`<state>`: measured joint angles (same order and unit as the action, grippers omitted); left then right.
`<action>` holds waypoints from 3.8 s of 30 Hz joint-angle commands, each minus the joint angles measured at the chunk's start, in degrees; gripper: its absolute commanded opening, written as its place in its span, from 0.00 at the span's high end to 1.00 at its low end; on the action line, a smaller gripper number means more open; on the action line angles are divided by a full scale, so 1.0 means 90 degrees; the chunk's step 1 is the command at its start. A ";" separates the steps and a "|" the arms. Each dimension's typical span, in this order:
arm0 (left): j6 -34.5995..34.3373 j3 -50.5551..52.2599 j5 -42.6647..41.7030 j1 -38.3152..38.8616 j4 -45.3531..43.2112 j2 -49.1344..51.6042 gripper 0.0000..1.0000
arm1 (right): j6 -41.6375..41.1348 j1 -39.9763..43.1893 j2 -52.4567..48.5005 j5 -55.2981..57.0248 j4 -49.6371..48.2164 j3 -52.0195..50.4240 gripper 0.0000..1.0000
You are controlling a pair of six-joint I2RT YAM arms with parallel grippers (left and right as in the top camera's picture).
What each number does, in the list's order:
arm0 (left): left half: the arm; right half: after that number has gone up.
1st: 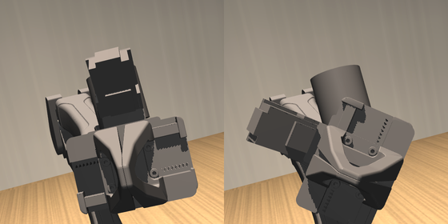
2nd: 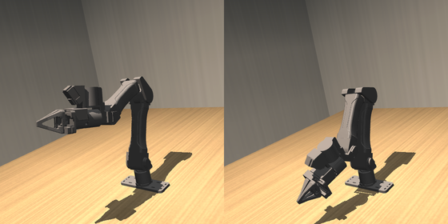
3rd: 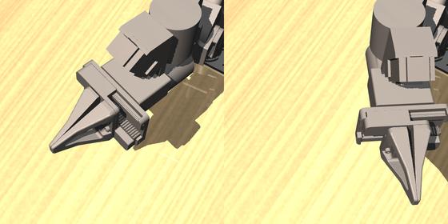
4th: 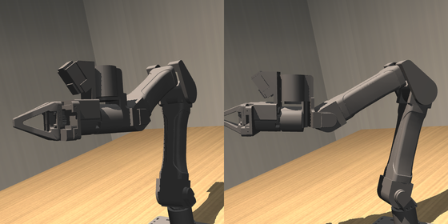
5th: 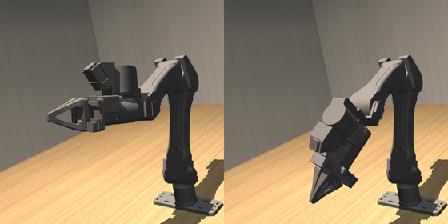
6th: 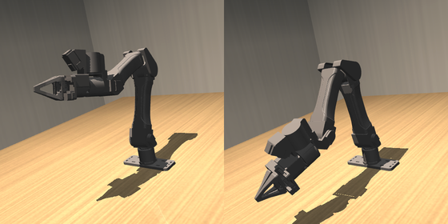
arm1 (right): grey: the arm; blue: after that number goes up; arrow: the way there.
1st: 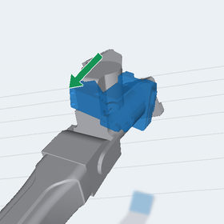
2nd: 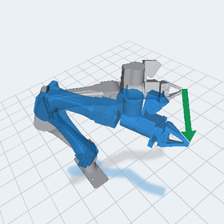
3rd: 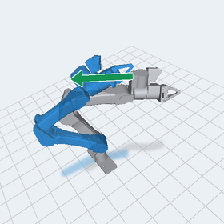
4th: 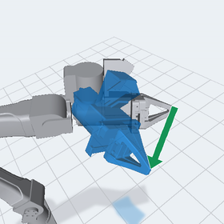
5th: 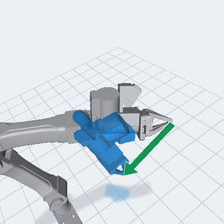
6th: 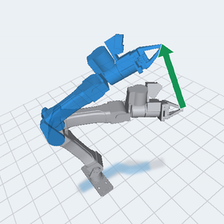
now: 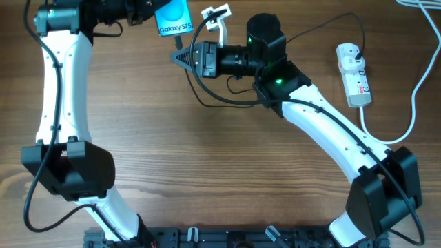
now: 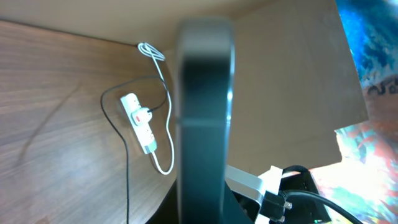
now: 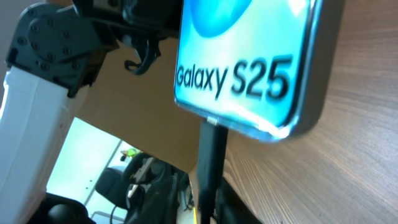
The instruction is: Plug charger to phone and switch on socket
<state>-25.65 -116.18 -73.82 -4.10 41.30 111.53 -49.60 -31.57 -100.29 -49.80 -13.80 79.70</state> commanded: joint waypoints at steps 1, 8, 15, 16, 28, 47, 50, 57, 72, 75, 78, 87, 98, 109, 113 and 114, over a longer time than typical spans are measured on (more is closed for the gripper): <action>-0.0061 0.0002 -0.0296 0.0002 -0.0041 -0.0163 0.96 | -0.0005 0.0015 0.0046 0.0100 -0.0197 0.0148 0.82; -0.0058 0.0005 -0.0294 0.0002 -0.0044 -0.0163 0.96 | 0.0034 0.0338 0.0046 0.0095 -0.0223 0.0148 0.71; -0.0058 0.0005 -0.0406 0.0002 -0.0044 -0.0163 0.96 | 0.0012 0.0381 0.0046 0.0095 -0.0226 0.0148 0.78; -0.0058 0.0005 -0.0452 0.0002 -0.0046 -0.0163 0.96 | 0.0007 0.0381 0.0046 0.0092 -0.0226 0.0148 0.78; -0.0063 0.0002 -0.0483 0.0005 -0.0041 -0.0163 0.96 | -0.0355 0.0379 0.0046 -0.0415 -0.0546 0.0148 0.75; -0.0085 0.0002 -0.1003 0.0005 -0.0041 -0.0163 0.96 | -0.0510 0.0211 0.0041 -0.0471 -0.0607 0.0148 0.91; -0.0083 0.0002 -0.1183 0.0005 -0.0041 -0.0163 0.96 | -0.0515 0.0214 0.0041 -0.0406 -0.0678 0.0148 0.96; -0.0083 0.0002 -0.1421 0.0005 -0.0017 -0.0163 0.96 | -0.0656 0.0214 0.0041 -0.0262 -0.1025 0.0148 0.96; -0.0053 0.0005 -0.1188 0.0002 0.0075 -0.0163 0.96 | -0.0629 0.0216 0.0041 -0.0313 -0.1158 0.0148 0.57; -0.0017 0.0002 -0.0525 -0.0024 -0.0100 -0.0163 0.96 | -0.0493 0.0216 0.0041 -0.0311 -0.0617 0.0151 0.36; -0.0015 0.0005 0.0141 -0.0148 -0.0083 -0.0138 0.96 | -0.0063 0.0216 0.0041 -0.0313 0.0221 0.0148 0.32; 0.1035 0.0005 0.2152 0.0192 0.1474 0.0185 0.96 | 0.1625 0.0401 0.0398 0.0699 0.2195 0.0265 0.16; 0.1304 0.0005 0.2832 0.1654 0.1435 0.1137 0.96 | 0.2883 0.2314 0.2244 0.3810 0.6484 0.0459 0.03; 0.0590 0.0005 0.3427 0.2584 0.0707 0.2113 0.96 | 0.3398 0.3504 0.2212 0.4080 0.8041 0.0452 0.02; 0.0355 0.0005 0.3976 0.2518 0.0670 0.2436 0.96 | 0.3509 0.3504 0.2208 0.4082 0.8109 0.0452 0.02; 0.0289 0.0005 0.3976 0.2506 0.0668 0.2533 0.96 | 0.3507 0.3504 0.2208 0.4080 0.8111 0.0452 0.02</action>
<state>-20.95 -116.05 -39.88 19.44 47.81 132.20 -19.40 -0.16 -80.03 -14.24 59.11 83.13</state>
